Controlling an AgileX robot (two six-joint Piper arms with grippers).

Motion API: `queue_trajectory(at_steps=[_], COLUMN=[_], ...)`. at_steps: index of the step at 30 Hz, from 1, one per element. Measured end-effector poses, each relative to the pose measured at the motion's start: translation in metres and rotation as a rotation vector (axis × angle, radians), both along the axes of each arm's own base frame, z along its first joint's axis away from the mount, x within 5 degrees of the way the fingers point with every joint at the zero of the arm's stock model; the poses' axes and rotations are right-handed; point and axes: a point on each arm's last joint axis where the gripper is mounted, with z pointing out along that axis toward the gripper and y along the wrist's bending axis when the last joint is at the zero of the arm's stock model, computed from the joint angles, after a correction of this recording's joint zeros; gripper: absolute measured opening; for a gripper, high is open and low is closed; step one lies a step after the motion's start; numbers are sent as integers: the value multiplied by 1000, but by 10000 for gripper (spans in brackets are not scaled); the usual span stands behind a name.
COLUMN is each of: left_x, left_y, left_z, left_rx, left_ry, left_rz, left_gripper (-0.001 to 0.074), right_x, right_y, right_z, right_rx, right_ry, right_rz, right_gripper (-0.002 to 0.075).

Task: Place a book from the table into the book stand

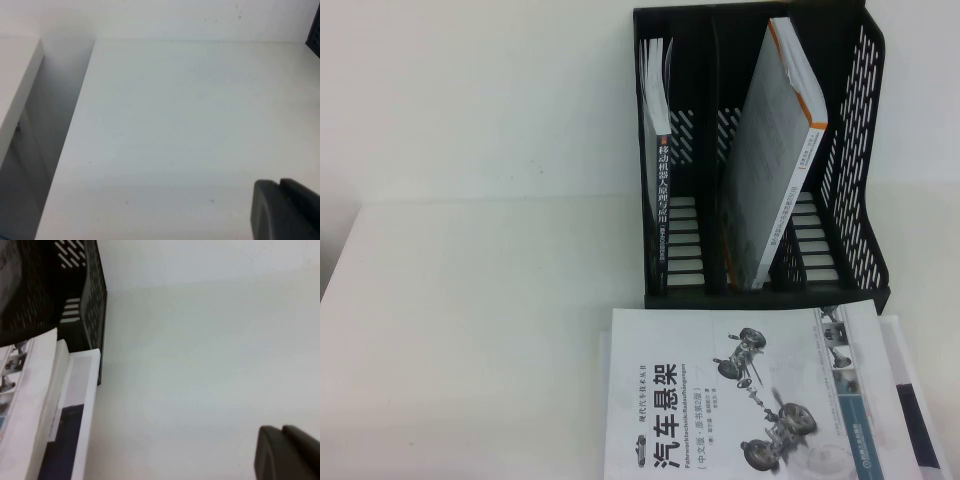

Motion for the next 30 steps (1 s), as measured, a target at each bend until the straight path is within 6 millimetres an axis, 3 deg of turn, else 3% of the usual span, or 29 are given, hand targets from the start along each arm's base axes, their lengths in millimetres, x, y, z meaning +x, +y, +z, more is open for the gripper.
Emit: queue_trajectory(at_steps=[22,30], left_x=[4,3], left_y=[0,1], left_z=[16,34], left_rx=[2,-7], left_ry=[-202,-394], left_rz=[4,8], left_gripper=[-4,-4], right_x=[1,5], right_y=[0,2], right_z=[2,24], right_rx=[-1,-9], right_ry=[-24,-276], right_rz=[3,29], right_gripper=[-3,-3])
